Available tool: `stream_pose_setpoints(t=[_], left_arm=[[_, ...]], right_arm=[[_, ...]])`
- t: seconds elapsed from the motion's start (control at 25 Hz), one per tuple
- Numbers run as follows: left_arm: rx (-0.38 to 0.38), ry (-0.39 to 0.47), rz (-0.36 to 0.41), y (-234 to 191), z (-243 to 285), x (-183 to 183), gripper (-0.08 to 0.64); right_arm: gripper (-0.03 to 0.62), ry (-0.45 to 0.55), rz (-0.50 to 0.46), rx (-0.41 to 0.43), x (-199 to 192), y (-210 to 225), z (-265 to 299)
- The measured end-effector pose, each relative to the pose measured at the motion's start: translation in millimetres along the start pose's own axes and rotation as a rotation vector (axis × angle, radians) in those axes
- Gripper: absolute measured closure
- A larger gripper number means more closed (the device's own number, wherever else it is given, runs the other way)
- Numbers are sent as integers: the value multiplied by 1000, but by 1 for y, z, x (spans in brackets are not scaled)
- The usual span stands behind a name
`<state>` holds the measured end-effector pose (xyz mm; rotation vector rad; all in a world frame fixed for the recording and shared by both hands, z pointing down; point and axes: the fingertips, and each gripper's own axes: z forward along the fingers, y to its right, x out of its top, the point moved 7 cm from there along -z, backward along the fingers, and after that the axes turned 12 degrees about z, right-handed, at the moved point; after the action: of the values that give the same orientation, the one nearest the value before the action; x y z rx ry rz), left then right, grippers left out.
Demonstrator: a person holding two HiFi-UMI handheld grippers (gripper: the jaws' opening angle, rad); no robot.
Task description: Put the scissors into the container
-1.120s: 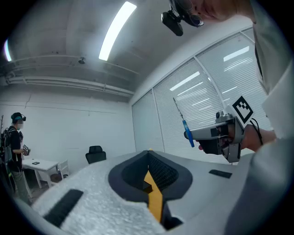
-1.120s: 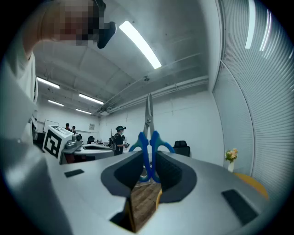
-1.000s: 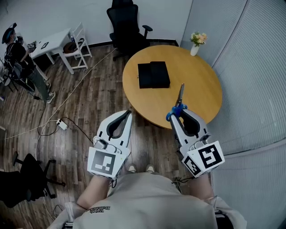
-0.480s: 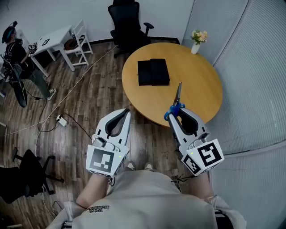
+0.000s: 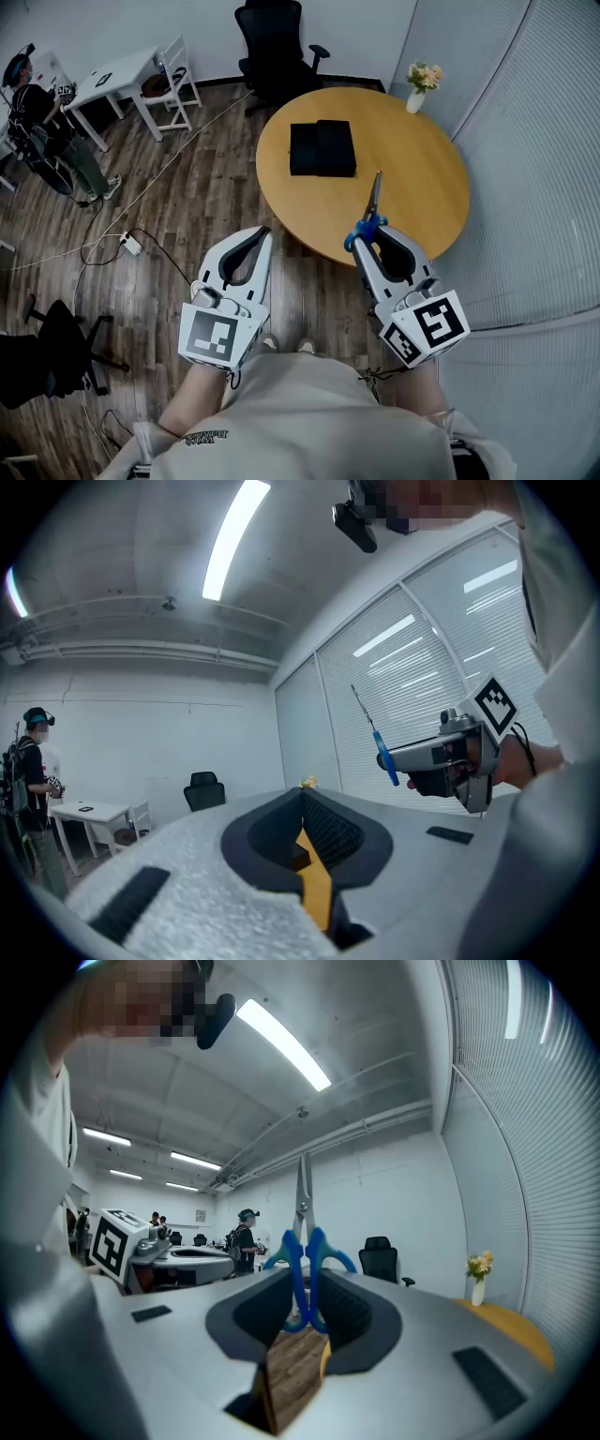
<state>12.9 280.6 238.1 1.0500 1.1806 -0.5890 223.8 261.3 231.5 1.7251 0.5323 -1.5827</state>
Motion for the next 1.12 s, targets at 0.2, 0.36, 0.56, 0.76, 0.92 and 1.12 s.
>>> stream_pose_setpoints(t=[0.2,0.36,0.56,0.76,0.92,1.12], left_arm=[[12,-4,3,11,-4,0,538],[25,-28,13,17,-2,2,538],[19,-39,3,25,5,-2,538],[24,-34,14,24,13,-6,538],[25,-23,8,18,12,-14,538],[25,-19,-2,-1,21,-27,538]], right_arm=[[495,-3,5,23,-6,5,-5],[495,-1,25,35,-6,15,-8],[495,-6,36,45,-11,24,-8],[495,-3,32,51,-12,31,-2],[495,-8,25,53,-18,27,9],[495,-10,17,45,-20,29,32]])
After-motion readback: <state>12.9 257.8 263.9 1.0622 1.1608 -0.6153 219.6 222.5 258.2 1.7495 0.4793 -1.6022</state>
